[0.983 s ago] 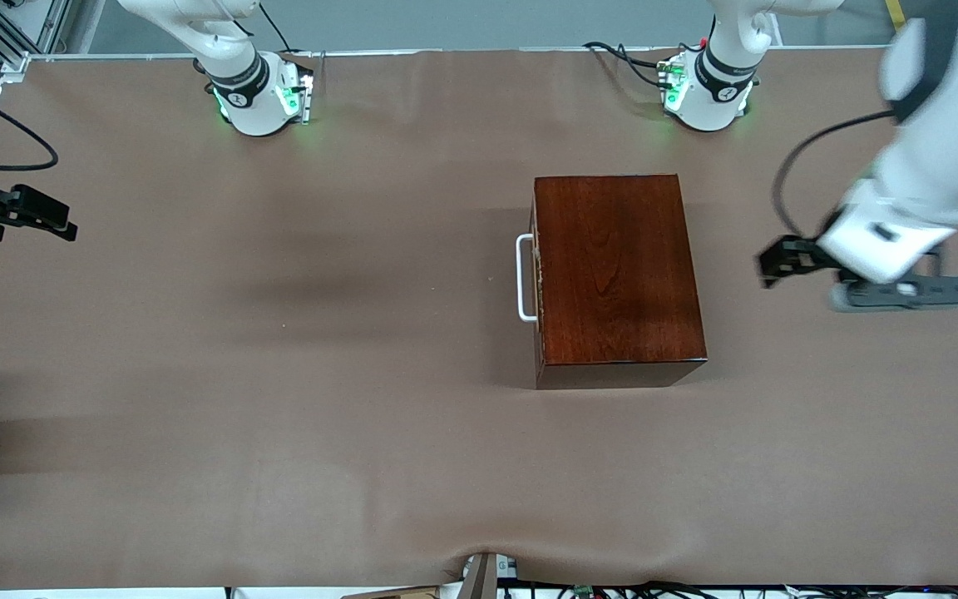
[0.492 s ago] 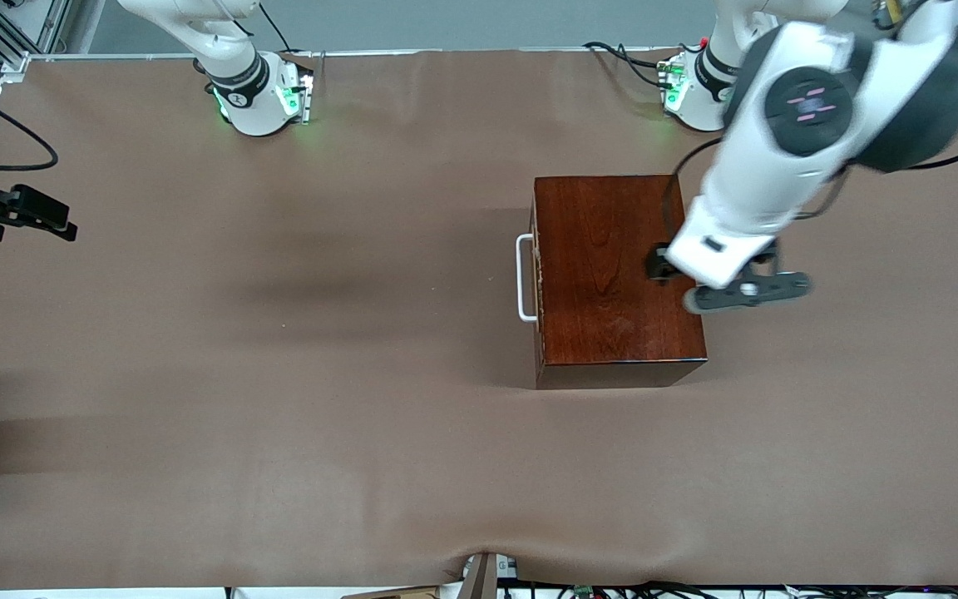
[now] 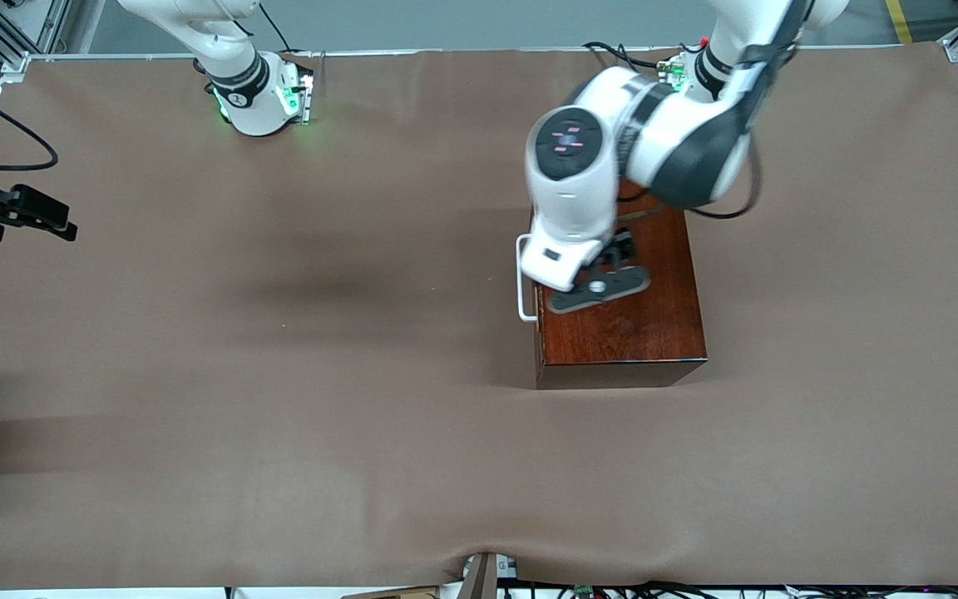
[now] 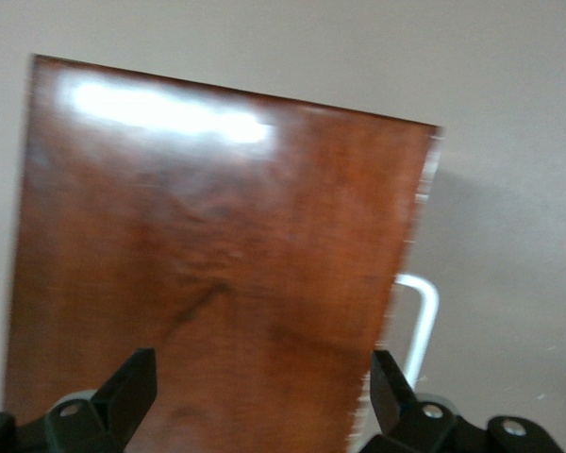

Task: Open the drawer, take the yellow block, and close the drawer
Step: 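Move the left gripper over the box to the white drawer handle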

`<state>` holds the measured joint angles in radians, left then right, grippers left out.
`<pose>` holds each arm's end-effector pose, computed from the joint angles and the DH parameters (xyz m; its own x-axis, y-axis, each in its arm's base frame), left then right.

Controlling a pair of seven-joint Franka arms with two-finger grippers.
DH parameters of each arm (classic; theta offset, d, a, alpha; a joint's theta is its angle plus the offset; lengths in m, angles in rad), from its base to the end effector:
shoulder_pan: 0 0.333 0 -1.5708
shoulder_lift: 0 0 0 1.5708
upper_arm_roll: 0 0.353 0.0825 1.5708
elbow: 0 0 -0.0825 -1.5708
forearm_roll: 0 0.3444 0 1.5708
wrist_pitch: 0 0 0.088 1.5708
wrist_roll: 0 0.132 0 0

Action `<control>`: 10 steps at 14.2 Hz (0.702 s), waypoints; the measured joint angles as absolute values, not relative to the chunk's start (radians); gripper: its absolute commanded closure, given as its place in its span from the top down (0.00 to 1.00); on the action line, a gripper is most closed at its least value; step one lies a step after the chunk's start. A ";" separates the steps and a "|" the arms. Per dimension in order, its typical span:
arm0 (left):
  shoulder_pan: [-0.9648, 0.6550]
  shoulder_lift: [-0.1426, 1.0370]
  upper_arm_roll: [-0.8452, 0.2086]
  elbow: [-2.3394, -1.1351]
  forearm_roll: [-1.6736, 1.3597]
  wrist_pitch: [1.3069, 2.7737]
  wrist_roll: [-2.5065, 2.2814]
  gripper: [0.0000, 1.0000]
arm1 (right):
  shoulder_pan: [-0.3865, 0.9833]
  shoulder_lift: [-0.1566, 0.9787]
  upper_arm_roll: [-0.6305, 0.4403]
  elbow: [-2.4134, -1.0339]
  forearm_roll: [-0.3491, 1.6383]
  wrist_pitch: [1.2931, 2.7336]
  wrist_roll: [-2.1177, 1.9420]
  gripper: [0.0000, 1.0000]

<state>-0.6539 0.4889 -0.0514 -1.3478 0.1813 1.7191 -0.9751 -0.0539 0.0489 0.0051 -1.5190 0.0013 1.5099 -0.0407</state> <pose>0.5244 -0.4095 0.4553 0.9716 0.2293 0.0579 0.2361 -0.9545 -0.1823 0.5234 -0.0255 0.6282 0.9983 -0.0079 -0.0579 -0.0082 -1.0000 -0.0039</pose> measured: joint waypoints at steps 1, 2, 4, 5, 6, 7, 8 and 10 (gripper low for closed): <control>-0.677 0.507 -0.051 -1.335 0.187 1.740 -1.014 1.00 | -0.054 0.049 0.005 -1.519 0.001 1.510 -0.041 1.00; -0.693 0.518 -0.050 -1.327 0.191 1.760 -1.047 1.00 | -0.054 0.049 0.005 -1.519 0.001 1.510 -0.041 1.00; -0.712 0.523 -0.050 -1.315 0.192 1.778 -1.081 1.00 | -0.054 0.049 0.005 -1.519 0.001 1.510 -0.041 1.00; -0.720 0.523 -0.051 -1.309 0.192 1.782 -1.086 1.00 | -0.054 0.049 0.005 -1.519 0.001 1.510 -0.041 1.00; -0.731 0.525 -0.052 -1.309 0.192 1.783 -1.091 1.00 | -0.054 0.049 0.005 -1.519 0.001 1.510 -0.041 1.00; -0.754 0.536 -0.048 -1.309 0.192 1.785 -1.110 1.00 | -0.054 0.049 0.006 -1.519 0.001 1.510 -0.041 1.00; -0.788 0.557 -0.030 -1.306 0.195 1.804 -1.146 1.00 | -0.054 0.049 0.007 -1.519 0.001 1.510 -0.041 1.00; -0.851 0.603 0.012 -1.284 0.201 1.861 -1.179 1.00 | -0.054 0.049 0.007 -1.519 0.001 1.510 -0.041 1.00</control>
<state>-0.8514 0.6027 0.0116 -1.2843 0.2013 1.8606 -1.1793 -0.0538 0.0489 0.0071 -1.5188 0.0013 1.5097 -0.0407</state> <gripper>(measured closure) 0.000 0.000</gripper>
